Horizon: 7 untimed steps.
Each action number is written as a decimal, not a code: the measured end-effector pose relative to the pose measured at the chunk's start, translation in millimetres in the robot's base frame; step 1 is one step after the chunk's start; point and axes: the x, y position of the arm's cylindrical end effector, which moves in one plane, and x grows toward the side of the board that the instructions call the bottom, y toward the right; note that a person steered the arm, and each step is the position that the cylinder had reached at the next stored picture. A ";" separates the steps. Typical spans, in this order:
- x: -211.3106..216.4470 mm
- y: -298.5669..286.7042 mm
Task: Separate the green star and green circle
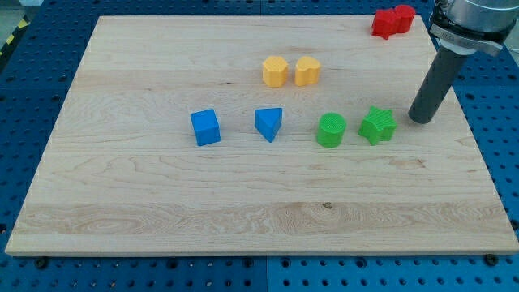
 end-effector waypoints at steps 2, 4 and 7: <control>15.9 0.0; 40.5 0.0; 37.9 -32.5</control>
